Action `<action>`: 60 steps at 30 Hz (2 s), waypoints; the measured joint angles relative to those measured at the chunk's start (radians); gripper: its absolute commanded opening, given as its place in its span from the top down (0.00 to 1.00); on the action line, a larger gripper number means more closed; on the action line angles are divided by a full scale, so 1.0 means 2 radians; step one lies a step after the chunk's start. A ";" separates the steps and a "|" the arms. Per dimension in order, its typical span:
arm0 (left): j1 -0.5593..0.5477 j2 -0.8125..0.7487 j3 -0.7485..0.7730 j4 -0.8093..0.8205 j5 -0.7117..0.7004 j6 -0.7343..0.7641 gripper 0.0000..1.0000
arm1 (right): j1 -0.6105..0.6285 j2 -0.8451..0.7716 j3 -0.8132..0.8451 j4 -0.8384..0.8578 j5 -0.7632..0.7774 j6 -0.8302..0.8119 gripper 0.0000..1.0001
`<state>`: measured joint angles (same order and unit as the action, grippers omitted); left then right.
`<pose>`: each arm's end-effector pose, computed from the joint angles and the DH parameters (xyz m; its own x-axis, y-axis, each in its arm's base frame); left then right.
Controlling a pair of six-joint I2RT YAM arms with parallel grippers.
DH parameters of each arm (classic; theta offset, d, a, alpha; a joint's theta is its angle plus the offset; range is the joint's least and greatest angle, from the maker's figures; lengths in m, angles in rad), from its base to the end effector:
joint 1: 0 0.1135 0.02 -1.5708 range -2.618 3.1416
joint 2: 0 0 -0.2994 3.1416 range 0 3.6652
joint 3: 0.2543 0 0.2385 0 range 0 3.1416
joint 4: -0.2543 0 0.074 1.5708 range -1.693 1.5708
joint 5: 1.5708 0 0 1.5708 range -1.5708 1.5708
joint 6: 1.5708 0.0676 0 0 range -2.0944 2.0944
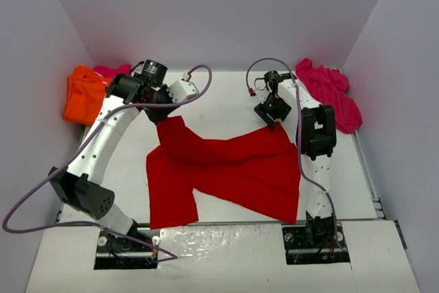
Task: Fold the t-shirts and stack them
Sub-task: Flatten out the tshirt
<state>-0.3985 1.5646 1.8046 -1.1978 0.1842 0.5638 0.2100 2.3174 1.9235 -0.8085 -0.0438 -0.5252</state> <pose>0.2799 -0.1313 0.4112 -0.3814 0.7306 -0.5663 0.8074 0.5616 0.1808 0.4987 0.1093 0.1680 -0.6773 -0.6565 -0.3321 -0.6510 0.7451 -0.1452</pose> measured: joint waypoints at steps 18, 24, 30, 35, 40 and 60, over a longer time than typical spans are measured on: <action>0.000 0.017 -0.002 0.014 -0.025 -0.002 1.00 | 0.000 0.023 0.024 -0.036 -0.049 -0.038 1.00; 0.012 0.027 0.002 0.063 -0.094 -0.019 1.00 | -0.003 0.024 0.039 -0.046 -0.041 -0.035 1.00; 0.099 0.103 0.161 0.103 -0.152 -0.054 1.00 | -0.032 0.018 0.171 -0.034 0.006 -0.009 1.00; 0.170 0.108 0.234 0.145 -0.158 -0.082 1.00 | -0.048 -0.064 0.182 0.059 0.034 0.017 1.00; 0.172 0.065 0.233 0.175 -0.164 -0.090 1.00 | -0.038 -0.169 0.147 0.146 0.045 0.035 1.00; 0.174 -0.236 0.304 0.115 -0.075 -0.113 1.00 | -0.035 -0.563 -0.116 0.231 -0.040 0.068 0.98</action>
<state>-0.0511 1.0921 2.4116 -0.9670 0.0341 0.3388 0.1390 1.1906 1.6914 -0.3474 -0.1237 -0.3900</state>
